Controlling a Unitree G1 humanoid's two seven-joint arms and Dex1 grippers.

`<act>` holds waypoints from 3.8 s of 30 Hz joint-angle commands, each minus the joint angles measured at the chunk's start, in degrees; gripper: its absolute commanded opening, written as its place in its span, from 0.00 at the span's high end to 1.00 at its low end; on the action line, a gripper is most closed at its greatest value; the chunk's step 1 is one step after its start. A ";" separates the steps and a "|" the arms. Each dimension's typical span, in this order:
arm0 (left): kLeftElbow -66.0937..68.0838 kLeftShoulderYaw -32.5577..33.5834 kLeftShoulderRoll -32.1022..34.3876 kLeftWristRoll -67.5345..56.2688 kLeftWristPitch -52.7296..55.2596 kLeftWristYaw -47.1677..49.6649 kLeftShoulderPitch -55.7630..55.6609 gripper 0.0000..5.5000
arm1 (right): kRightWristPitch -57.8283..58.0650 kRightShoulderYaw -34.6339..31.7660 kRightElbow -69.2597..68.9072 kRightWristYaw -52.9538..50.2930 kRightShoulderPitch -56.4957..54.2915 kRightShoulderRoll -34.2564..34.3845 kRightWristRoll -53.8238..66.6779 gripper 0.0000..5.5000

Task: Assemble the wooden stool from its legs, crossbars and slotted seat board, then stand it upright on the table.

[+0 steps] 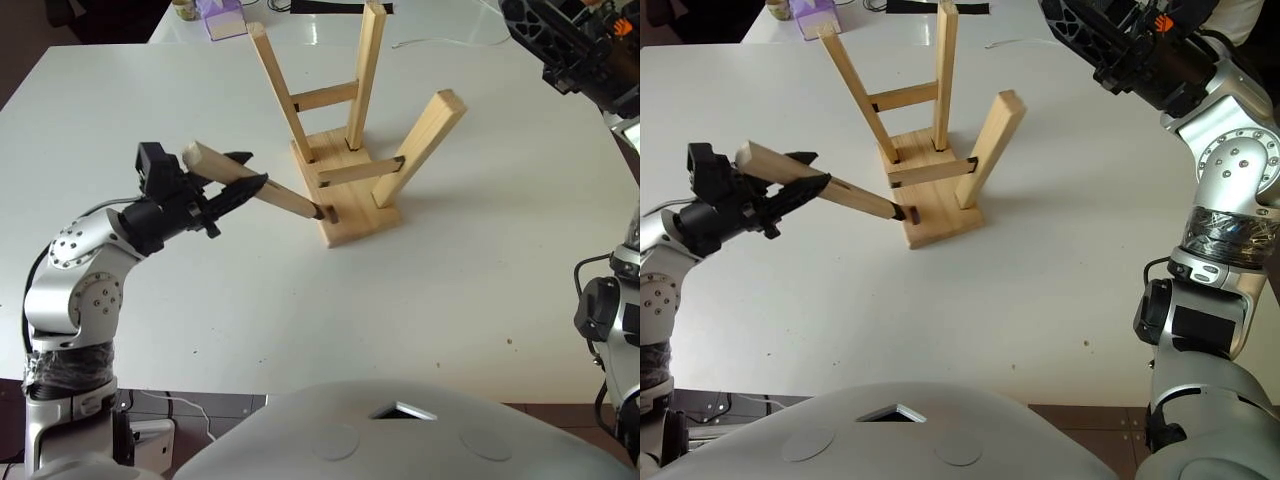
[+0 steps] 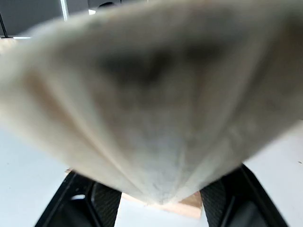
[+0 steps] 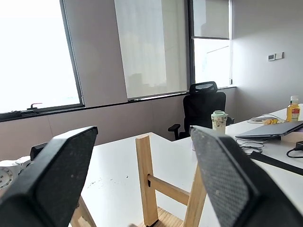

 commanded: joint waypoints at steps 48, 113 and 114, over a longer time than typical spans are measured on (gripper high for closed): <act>1.63 -22.92 6.19 12.58 18.57 0.17 -30.23 0.63 | -7.87 18.77 -26.11 -27.87 31.73 17.17 -22.87 0.35; 6.99 -31.63 3.20 19.63 10.37 -12.32 -32.16 0.63 | 17.50 27.23 -51.17 -54.09 34.29 33.72 -9.77 0.35; 7.13 -32.44 2.05 19.89 10.31 -11.93 -32.24 0.63 | 18.78 28.02 -50.68 -54.13 34.75 34.00 -9.38 0.35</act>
